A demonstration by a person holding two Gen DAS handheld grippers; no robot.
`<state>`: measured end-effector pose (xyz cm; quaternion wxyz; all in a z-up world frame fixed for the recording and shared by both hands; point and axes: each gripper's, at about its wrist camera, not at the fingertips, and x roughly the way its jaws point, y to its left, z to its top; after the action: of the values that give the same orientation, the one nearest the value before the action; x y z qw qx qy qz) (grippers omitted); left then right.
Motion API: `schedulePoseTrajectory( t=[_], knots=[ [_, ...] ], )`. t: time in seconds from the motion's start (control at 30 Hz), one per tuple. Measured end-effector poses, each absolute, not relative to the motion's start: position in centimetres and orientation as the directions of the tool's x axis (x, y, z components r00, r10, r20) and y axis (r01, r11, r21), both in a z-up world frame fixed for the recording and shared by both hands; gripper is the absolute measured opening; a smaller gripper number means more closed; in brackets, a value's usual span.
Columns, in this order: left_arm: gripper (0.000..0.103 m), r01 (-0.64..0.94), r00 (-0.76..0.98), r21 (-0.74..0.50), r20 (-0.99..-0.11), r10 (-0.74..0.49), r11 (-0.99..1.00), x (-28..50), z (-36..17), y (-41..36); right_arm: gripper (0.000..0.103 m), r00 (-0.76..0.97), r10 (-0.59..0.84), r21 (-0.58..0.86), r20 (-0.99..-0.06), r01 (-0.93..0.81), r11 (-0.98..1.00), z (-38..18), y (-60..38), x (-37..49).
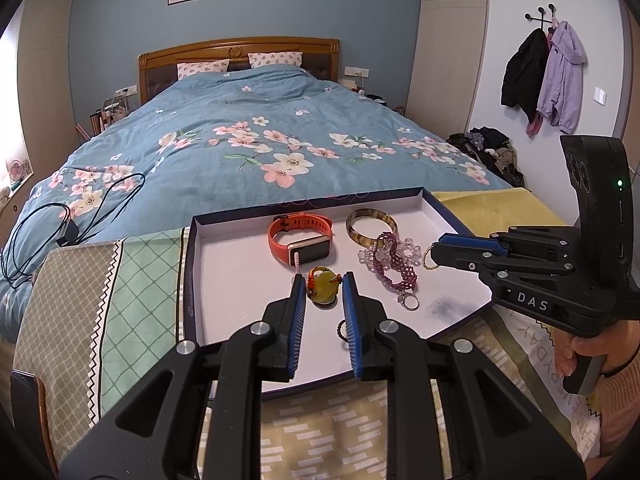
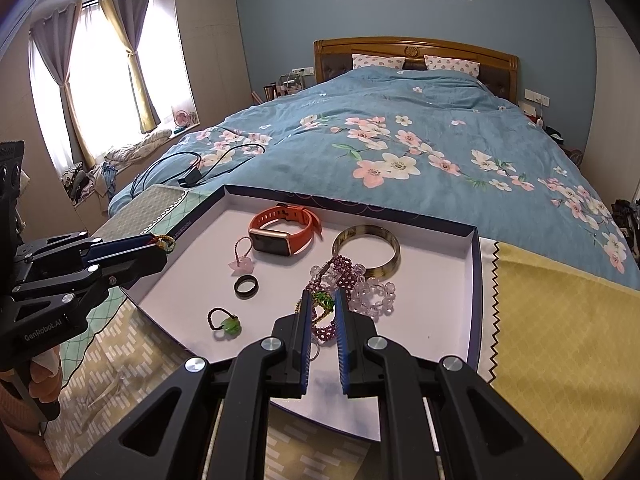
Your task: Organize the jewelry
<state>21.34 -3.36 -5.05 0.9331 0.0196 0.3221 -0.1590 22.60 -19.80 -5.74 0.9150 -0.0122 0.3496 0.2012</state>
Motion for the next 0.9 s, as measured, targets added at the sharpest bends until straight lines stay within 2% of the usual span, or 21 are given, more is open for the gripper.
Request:
schedulePoseTrajectory(
  t=[0.9],
  knots=[
    [0.019,0.282,0.724,-0.076,-0.637,-0.264,0.957,23.6,-6.2,-3.3,0.010,0.647,0.349,0.133,-0.678,-0.360,0.923,-6.6,-19.7,24.4]
  ],
)
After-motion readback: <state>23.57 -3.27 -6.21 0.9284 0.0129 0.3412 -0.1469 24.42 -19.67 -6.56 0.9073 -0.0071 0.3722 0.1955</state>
